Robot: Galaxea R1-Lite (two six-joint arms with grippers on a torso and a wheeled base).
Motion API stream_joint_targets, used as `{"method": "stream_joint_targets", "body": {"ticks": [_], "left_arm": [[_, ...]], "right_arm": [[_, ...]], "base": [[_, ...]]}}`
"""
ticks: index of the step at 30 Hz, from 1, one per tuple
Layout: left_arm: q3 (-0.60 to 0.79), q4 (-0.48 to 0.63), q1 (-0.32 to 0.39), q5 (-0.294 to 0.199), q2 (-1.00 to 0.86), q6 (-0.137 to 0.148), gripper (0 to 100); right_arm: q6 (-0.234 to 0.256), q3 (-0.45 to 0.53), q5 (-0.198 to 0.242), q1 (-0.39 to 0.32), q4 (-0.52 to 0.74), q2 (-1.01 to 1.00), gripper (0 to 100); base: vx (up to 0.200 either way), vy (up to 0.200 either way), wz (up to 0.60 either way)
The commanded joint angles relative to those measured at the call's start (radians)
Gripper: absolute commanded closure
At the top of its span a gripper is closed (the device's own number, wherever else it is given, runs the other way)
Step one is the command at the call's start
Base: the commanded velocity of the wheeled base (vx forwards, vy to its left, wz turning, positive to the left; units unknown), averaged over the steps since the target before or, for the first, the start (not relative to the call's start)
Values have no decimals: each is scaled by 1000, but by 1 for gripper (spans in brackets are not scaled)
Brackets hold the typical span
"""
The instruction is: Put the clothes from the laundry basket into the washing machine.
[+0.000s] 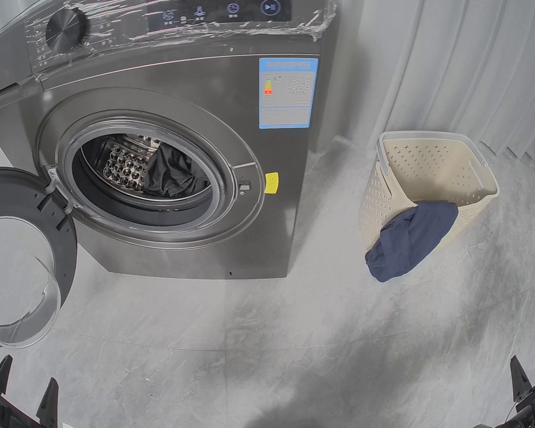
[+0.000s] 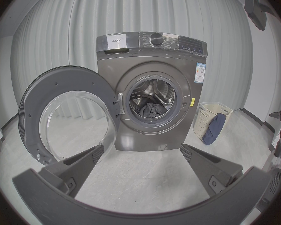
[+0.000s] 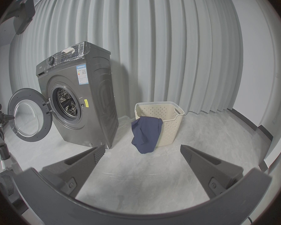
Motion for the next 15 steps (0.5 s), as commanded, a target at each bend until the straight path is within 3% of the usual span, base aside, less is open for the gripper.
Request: {"method": "stream_joint_targets", "body": {"ticks": [1,9,15], "left_arm": [[16,0,0,0,-5,-2,0],[16,0,0,3,-5,-16,0],[16,0,-1,3,-5,-19,0]], "right_arm": [[0,18,0,-1,0,-12,0],[0,18,0,-1,0,-12,0],[0,18,0,-1,0,-12,0]], "base": [[0,-200,0],[0,-200,0],[0,0,0]]}}
